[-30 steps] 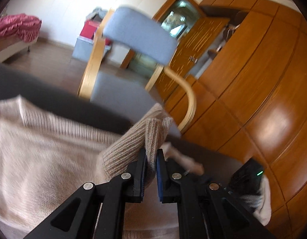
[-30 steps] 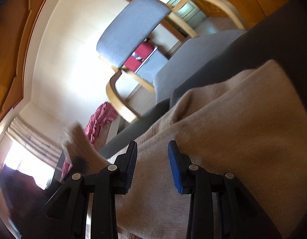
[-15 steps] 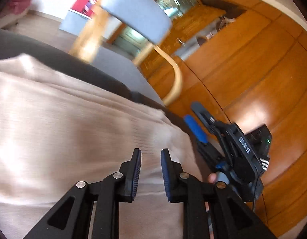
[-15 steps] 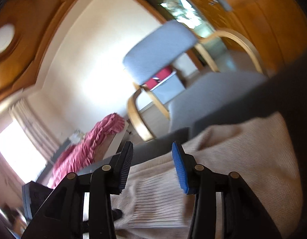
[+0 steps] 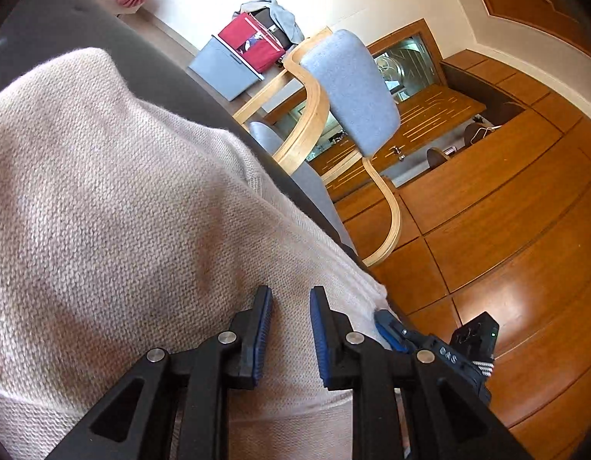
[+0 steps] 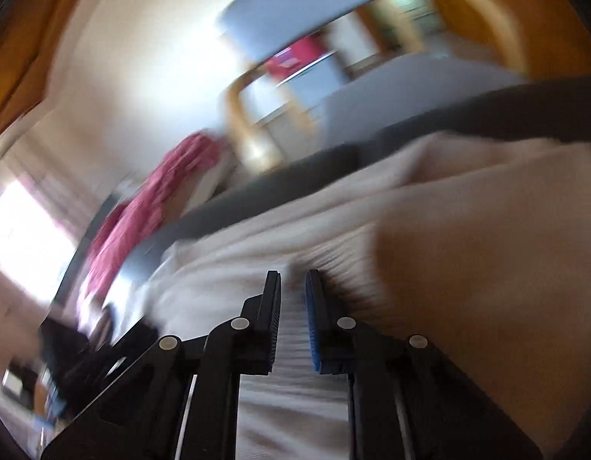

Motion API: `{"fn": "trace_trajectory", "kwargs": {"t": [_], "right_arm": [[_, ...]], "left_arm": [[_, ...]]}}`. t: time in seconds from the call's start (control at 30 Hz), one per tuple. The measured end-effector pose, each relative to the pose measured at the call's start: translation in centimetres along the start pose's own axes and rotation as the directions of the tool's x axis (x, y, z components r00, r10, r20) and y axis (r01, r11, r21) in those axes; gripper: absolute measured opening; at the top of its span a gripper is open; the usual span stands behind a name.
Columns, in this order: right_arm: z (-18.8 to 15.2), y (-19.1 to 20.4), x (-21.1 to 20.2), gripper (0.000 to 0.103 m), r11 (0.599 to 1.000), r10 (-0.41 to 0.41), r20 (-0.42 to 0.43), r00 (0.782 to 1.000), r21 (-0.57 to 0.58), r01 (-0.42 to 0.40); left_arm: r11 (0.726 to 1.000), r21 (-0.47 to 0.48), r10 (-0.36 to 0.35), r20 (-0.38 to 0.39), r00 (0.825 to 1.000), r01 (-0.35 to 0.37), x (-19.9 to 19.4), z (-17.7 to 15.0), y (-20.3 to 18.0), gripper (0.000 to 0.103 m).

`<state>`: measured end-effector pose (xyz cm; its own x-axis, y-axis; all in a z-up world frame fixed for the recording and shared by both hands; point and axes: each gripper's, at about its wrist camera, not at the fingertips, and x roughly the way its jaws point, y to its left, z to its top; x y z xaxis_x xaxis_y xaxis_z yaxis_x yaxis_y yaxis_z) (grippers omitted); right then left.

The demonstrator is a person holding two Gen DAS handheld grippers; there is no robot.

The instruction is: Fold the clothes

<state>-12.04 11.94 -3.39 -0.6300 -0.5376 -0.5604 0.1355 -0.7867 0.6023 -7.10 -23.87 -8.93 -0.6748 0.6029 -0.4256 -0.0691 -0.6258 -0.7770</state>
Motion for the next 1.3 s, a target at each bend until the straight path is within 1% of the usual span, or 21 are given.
{"fn": "trace_trajectory", "kwargs": {"t": [0.03, 0.07, 0.13, 0.17, 0.23, 0.3, 0.33, 0.4, 0.47, 0.5, 0.57, 0.6, 0.67, 0.77, 0.83, 0.93, 0.97, 1.07, 1.13, 1.2, 1.3], "right_arm": [[0.3, -0.6, -0.5, 0.014, 1.0, -0.014, 0.027, 1.0, 0.028, 0.014], [0.3, -0.5, -0.9, 0.016, 1.0, -0.012, 0.049, 0.999, 0.025, 0.01], [0.3, 1.1, -1.4, 0.019, 0.999, 0.019, 0.079, 0.997, -0.047, -0.015], [0.0, 2.1, -1.1, 0.019, 0.994, 0.076, 0.061, 0.995, -0.084, -0.071], [-0.5, 3.9, -0.5, 0.022, 0.973, 0.18, 0.015, 0.984, -0.15, -0.176], [-1.4, 4.3, 1.5, 0.023, 0.971, 0.164, -0.096, 0.982, -0.157, -0.177], [-1.7, 4.0, 2.3, 0.021, 0.978, 0.134, -0.139, 0.981, -0.144, -0.154], [-1.6, 3.6, 2.2, 0.021, 0.978, 0.158, -0.133, 0.978, -0.117, -0.174], [-1.5, 3.1, 2.2, 0.021, 0.977, 0.18, -0.127, 0.976, -0.093, -0.192], [-1.5, 3.3, 2.2, 0.021, 0.977, 0.174, -0.126, 0.977, -0.1, -0.187], [-1.4, 3.6, 2.7, 0.02, 0.978, 0.159, -0.126, 0.979, -0.111, -0.174], [-1.4, 3.7, 2.8, 0.017, 0.98, 0.149, -0.124, 0.981, -0.111, -0.163], [-1.4, 3.0, 2.2, 0.013, 0.982, 0.147, -0.121, 0.982, -0.099, -0.159], [-1.0, 2.7, 2.3, 0.013, 0.982, 0.156, -0.121, 0.98, -0.088, -0.167], [-1.1, 2.8, 2.2, 0.013, 0.982, 0.154, -0.122, 0.981, -0.091, -0.166], [-1.1, 2.9, 2.3, 0.013, 0.982, 0.159, -0.122, 0.98, -0.087, -0.17], [-1.1, 2.9, 2.3, 0.013, 0.982, 0.159, -0.122, 0.98, -0.087, -0.17], [-1.3, 3.1, 2.3, 0.013, 0.982, 0.158, -0.121, 0.98, -0.085, -0.169], [-1.2, 3.0, 2.3, 0.013, 0.982, 0.158, -0.121, 0.98, -0.085, -0.169], [-1.2, 3.0, 2.3, 0.013, 0.982, 0.159, -0.121, 0.98, -0.085, -0.17], [-1.2, 3.0, 2.2, 0.013, 0.982, 0.159, -0.121, 0.98, -0.085, -0.17]], "left_arm": [[1.0, 0.002, 0.003, 0.0, 1.0, -0.003, 0.1, -0.1, -0.1, 0.02], [1.0, 0.004, 0.005, 0.0, 1.0, -0.005, 0.3, -0.2, -0.1, 0.02], [1.0, 0.0, 0.003, 0.002, 1.0, -0.003, 0.4, -0.2, -0.2, 0.02], [1.0, -0.002, 0.003, 0.003, 1.0, -0.003, 0.4, -0.2, -0.1, 0.02], [1.0, 0.004, 0.018, 0.005, 1.0, -0.018, 0.0, -0.3, -0.1, 0.02], [0.998, 0.033, 0.055, 0.011, 0.998, -0.056, -0.7, -0.3, -0.5, 0.02], [0.995, 0.055, 0.076, 0.017, 0.997, -0.077, -1.2, -0.2, -0.7, 0.02], [0.988, 0.075, 0.135, 0.024, 0.991, -0.137, -2.4, 0.3, -0.1, 0.02], [0.976, 0.087, 0.198, 0.03, 0.98, -0.2, -3.7, 0.7, 0.8, 0.02], [0.973, 0.078, 0.215, 0.03, 0.976, -0.216, -4.2, 1.0, 1.4, 0.02], [0.977, 0.023, 0.21, 0.038, 0.977, -0.211, -6.4, 1.9, 3.7, 0.017], [0.977, 0.006, 0.211, 0.049, 0.976, -0.212, -7.4, 2.1, 4.6, 0.016], [0.976, -0.026, 0.217, 0.092, 0.972, -0.215, -9.9, 2.3, 5.8, 0.016], [0.978, -0.075, 0.204, 0.151, 0.967, -0.194, -13.3, 2.4, 7.3, 0.019], [0.972, -0.117, 0.222, 0.156, 0.962, -0.206, -15.3, 2.3, 8.6, 0.019], [0.954, -0.127, 0.286, 0.113, 0.951, -0.272, -16.9, 2.0, 10.0, 0.019], [0.951, -0.124, 0.296, 0.099, 0.95, -0.283, -17.2, 2.0, 10.2, 0.019], [0.959, -0.1, 0.271, 0.062, 0.961, -0.264, -17.5, 1.5, 10.6, 0.02], [0.967, -0.076, 0.245, 0.045, 0.968, -0.241, -17.5, 1.1, 10.5, 0.022], [0.97, -0.028, 0.243, 0.026, 0.97, -0.242, -16.7, 1.1, 9.5, 0.023], [0.975, 0.057, 0.217, -0.039, 0.975, -0.215, -15.0, 0.9, 8.0, 0.025]]}}
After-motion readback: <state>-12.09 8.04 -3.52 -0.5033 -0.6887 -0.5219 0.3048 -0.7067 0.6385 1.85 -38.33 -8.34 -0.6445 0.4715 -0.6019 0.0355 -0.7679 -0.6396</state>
